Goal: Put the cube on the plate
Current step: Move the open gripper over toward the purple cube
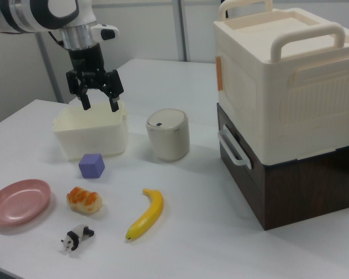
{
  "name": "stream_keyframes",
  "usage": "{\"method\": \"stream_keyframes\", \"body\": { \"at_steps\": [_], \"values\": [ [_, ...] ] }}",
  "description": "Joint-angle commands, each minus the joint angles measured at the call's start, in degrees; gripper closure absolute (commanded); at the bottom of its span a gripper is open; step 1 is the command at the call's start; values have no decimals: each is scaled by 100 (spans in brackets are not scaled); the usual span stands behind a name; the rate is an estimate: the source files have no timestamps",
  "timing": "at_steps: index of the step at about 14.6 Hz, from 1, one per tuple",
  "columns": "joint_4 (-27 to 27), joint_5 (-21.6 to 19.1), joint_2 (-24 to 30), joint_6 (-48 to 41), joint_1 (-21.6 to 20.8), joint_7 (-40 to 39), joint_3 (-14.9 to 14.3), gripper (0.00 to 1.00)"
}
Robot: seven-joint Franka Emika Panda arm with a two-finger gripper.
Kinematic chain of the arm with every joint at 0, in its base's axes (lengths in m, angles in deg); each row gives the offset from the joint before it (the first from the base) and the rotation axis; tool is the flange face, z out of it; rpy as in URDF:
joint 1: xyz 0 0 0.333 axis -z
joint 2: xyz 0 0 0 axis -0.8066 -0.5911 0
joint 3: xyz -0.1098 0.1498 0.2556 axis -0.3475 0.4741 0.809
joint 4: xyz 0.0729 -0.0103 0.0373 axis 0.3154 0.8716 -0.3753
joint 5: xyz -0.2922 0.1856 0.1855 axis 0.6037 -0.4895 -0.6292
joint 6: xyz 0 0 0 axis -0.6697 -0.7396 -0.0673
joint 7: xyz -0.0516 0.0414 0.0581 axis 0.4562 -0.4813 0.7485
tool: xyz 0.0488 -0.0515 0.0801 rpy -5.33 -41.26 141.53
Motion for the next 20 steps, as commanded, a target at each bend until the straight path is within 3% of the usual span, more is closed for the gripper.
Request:
{"method": "stream_keyframes", "body": {
  "at_steps": [1,15,20],
  "values": [
    [38,-23,32,188,-50,6,-87,0],
    [213,-23,23,153,-111,-73,-43,0],
    [407,-32,-143,250,-480,-55,-35,0]
  ]
}}
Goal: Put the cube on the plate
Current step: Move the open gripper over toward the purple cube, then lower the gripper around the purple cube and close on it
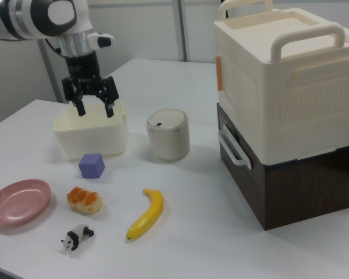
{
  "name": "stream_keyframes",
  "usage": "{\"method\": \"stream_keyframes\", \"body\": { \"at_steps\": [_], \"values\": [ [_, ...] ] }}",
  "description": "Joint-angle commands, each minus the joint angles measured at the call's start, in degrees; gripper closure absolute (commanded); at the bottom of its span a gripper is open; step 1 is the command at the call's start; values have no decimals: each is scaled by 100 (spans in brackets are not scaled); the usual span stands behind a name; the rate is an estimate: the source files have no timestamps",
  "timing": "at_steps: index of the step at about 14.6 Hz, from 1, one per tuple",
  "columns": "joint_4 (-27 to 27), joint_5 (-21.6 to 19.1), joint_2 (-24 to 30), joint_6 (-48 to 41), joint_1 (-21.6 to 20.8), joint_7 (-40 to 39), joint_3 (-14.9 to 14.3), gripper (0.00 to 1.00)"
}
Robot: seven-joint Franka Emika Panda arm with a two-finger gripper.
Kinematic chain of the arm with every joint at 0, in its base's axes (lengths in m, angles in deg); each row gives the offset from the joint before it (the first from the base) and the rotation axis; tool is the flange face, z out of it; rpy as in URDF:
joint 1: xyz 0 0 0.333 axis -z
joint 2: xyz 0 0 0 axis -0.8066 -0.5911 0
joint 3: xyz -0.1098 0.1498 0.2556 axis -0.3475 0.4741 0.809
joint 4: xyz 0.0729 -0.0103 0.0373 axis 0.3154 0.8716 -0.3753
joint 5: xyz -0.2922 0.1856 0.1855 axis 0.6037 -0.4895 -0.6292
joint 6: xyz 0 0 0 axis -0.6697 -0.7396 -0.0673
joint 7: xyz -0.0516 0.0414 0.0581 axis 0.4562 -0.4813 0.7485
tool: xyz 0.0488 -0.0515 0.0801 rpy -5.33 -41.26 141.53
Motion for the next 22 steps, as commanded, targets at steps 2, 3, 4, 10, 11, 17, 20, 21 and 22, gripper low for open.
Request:
{"method": "stream_keyframes", "body": {
  "at_steps": [2,3,4,10,11,17,20,21,22],
  "values": [
    [253,-31,-223,230,-339,-41,-41,0],
    [245,-39,-294,239,-426,-23,-41,0],
    [253,-66,-347,283,-488,-41,-50,0],
    [315,-118,-926,889,-761,-6,-41,0],
    [315,-119,-1023,977,-787,-6,-41,0],
    [402,-110,-1428,1371,-981,-58,-41,0],
    [700,-110,-1534,1890,-1139,-58,-50,0],
    [806,-110,-1569,2057,-1156,-58,-41,0],
    [824,-110,-1604,2207,-1174,-6,-41,0]
  ]
}}
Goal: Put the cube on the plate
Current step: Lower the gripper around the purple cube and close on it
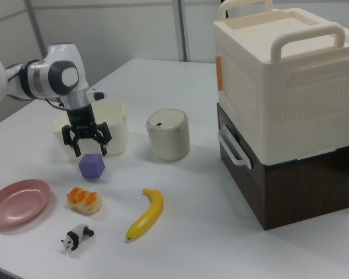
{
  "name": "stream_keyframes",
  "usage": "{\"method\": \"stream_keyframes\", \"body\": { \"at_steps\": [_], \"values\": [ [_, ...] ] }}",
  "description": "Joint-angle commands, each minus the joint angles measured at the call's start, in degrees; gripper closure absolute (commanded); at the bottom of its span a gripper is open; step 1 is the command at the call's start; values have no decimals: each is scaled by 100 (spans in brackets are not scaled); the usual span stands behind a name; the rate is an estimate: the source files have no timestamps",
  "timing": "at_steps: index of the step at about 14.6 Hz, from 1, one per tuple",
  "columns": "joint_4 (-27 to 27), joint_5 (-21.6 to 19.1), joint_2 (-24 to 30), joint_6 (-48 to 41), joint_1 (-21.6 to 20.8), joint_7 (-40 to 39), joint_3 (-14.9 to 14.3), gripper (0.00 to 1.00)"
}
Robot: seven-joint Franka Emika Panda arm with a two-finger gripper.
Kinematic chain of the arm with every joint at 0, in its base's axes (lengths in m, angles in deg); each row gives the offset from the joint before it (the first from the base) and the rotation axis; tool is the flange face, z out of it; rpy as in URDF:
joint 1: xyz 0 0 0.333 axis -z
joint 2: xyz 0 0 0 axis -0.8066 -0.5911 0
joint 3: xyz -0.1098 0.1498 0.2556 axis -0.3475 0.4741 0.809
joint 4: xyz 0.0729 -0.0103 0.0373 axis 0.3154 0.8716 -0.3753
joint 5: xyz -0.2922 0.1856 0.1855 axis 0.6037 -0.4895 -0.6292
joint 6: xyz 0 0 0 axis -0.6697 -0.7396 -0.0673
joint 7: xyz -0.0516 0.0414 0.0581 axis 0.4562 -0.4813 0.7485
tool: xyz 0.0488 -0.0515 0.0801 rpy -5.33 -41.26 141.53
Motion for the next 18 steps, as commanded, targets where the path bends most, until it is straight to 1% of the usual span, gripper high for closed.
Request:
{"method": "stream_keyframes", "body": {
  "at_steps": [1,4,6,7,10,14,16,17,18],
  "values": [
    [313,-84,-70,524,-160,2,-59,0],
    [304,-162,-141,612,-213,2,-59,0],
    [269,-425,-185,674,-213,2,-59,0],
    [252,-487,-246,683,-230,10,-59,0],
    [243,-479,-308,700,-362,19,-67,0],
    [94,-436,-493,700,-371,238,-67,0],
    [41,-409,-511,805,-371,257,-67,12],
    [32,-409,-511,867,-371,257,-67,15],
    [32,-392,-511,885,-371,257,-67,21]
  ]
}}
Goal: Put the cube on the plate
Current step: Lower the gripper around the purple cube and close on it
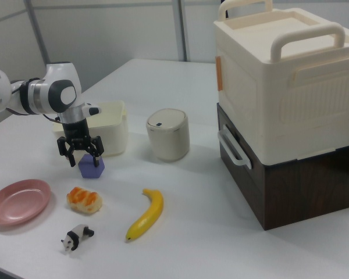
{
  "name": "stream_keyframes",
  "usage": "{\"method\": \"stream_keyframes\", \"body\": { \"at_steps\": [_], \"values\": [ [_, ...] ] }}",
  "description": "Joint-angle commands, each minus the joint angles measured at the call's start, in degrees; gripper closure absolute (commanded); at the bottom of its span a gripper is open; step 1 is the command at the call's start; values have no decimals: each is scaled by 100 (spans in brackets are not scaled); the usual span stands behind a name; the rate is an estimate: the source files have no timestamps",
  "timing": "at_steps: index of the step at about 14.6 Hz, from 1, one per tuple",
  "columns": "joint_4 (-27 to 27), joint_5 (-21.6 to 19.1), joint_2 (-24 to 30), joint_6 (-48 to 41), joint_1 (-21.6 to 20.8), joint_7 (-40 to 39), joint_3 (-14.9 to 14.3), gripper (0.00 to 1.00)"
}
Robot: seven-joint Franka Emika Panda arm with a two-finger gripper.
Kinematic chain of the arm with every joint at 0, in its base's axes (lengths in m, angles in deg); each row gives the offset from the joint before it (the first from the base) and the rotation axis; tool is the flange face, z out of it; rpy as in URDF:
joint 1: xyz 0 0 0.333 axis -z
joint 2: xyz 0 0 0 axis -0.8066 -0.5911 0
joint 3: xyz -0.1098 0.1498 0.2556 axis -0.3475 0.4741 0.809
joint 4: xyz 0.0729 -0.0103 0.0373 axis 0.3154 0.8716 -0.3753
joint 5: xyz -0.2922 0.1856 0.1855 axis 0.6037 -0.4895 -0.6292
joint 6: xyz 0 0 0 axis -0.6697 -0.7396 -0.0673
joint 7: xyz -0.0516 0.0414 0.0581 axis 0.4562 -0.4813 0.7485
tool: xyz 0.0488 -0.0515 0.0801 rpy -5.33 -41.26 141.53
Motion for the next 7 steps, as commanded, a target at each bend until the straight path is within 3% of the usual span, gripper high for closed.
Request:
{"method": "stream_keyframes", "body": {
  "at_steps": [1,4,7],
  "values": [
    [-87,37,-27,204,-61,116,-72,27],
    [-78,160,-18,152,-60,116,-89,49],
    [-43,555,17,-59,-87,108,-81,56]
  ]
}}
